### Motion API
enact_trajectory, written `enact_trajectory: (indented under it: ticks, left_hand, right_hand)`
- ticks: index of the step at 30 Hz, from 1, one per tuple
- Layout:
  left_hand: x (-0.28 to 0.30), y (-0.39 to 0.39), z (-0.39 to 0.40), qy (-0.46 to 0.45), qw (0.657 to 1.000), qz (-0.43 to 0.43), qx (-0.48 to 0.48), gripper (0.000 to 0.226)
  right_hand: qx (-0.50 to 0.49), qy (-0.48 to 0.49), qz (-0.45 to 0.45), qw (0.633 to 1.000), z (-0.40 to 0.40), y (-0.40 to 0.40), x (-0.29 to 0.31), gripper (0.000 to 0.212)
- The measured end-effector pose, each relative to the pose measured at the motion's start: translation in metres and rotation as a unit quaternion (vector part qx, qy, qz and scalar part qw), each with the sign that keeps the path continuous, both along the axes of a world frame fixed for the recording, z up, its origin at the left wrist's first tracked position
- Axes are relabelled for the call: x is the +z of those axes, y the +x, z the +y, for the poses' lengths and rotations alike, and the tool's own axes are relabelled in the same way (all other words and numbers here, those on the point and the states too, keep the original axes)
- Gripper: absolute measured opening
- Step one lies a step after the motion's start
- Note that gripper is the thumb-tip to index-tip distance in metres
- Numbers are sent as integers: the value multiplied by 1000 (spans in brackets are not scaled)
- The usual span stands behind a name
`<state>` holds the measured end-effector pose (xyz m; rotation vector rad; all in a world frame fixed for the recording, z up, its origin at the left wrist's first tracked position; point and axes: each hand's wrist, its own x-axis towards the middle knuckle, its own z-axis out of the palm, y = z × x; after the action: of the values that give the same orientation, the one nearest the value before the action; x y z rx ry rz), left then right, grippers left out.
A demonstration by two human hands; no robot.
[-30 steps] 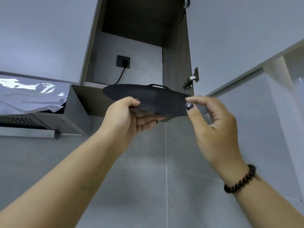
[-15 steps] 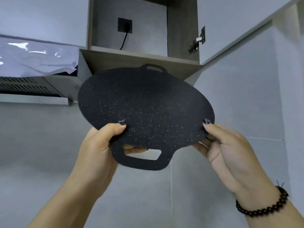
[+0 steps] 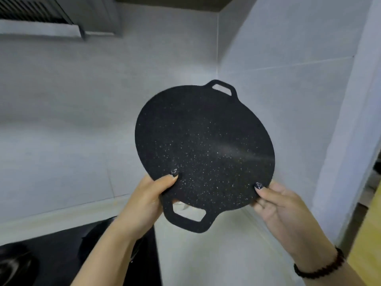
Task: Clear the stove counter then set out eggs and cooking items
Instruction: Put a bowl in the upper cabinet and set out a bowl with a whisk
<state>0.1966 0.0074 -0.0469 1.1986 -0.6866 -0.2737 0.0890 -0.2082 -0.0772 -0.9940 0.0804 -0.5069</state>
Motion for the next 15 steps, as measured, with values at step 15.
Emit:
enact_trajectory:
  ticks: [15]
  left_hand:
    - [-220, -12, -3, 126, 911, 393, -8, 56]
  right_hand:
    - [-89, 91, 398, 908, -18, -22, -263, 25]
